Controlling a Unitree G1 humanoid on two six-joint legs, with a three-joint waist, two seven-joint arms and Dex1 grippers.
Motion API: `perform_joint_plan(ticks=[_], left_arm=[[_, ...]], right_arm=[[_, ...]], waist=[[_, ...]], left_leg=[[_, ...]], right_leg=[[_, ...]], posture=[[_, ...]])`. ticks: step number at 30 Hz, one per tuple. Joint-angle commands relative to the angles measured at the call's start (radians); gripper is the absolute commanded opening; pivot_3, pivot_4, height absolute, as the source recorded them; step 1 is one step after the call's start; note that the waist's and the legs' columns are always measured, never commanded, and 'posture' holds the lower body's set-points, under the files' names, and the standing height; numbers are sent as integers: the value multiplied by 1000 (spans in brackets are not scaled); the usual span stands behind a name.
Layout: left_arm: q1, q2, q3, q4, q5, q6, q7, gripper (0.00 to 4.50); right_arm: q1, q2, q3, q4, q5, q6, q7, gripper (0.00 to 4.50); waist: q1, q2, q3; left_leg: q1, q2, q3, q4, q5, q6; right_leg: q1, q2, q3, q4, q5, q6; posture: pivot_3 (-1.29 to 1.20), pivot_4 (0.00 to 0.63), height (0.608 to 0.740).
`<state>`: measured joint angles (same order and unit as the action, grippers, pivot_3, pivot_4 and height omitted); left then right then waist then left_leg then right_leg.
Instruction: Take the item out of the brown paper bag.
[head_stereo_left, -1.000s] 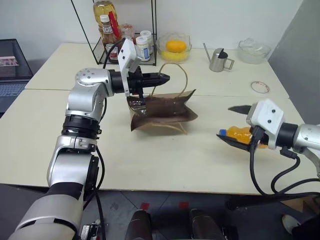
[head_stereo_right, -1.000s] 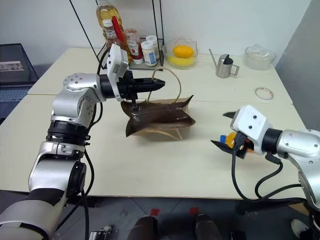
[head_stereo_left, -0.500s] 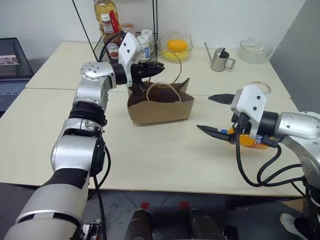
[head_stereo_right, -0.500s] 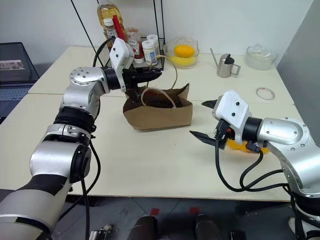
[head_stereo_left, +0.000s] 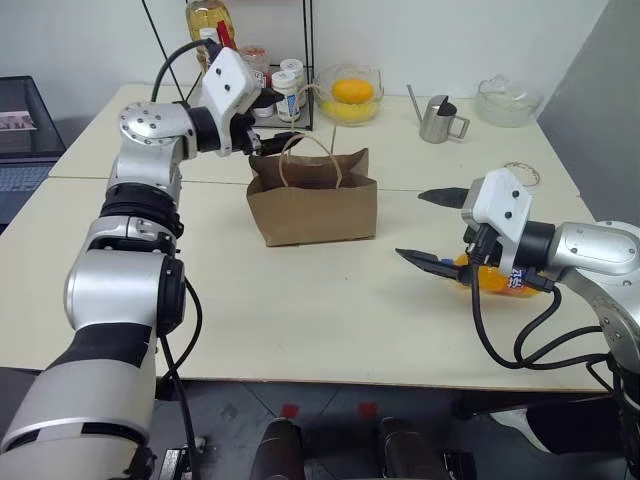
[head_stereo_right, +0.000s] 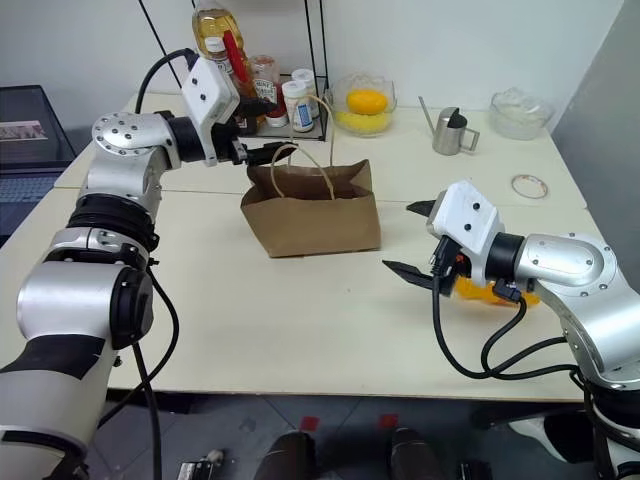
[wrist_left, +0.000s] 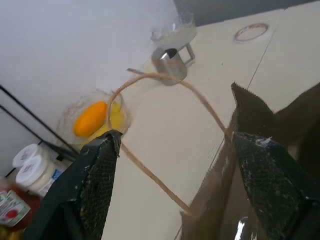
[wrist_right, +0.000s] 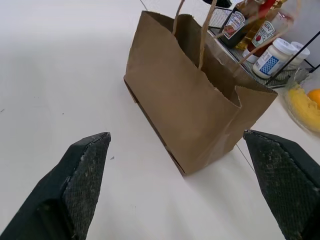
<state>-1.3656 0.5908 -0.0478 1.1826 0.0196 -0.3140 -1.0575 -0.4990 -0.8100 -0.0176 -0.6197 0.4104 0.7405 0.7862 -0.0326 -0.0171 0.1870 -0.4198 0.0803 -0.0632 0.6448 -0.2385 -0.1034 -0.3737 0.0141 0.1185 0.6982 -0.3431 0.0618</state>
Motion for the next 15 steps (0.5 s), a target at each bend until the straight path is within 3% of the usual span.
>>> perform_joint_plan(ticks=[1,8,10,15], left_arm=[[-7,39,-5,-3,44,-78,62,3773],[70,96,147,-71,-65,98,213,3773],[190,110,165,-219,-77,155,242,3773],[648,115,272,-813,-176,427,331,3773]], right_arm=[[10,-15,-23,1,-34,-53,-17,4500],[156,48,-106,-38,-52,-131,-104,4500],[213,73,-129,-71,-47,-141,-132,4500],[344,192,-179,-126,-48,-159,-249,4500]], waist=[[0,0,0],[0,0,0],[-4,0,0],[-11,1,-1]], left_leg=[[0,0,0,0,0,0],[0,0,0,0,0,0],[0,0,0,-1,0,-1],[3,2,1,0,3,-5]], right_leg=[[0,0,0,0,0,0],[0,0,0,1,0,0],[0,0,0,1,0,0],[1,0,0,5,0,0]], posture=[[0,150,740],[0,150,740],[0,150,740],[0,150,740]])
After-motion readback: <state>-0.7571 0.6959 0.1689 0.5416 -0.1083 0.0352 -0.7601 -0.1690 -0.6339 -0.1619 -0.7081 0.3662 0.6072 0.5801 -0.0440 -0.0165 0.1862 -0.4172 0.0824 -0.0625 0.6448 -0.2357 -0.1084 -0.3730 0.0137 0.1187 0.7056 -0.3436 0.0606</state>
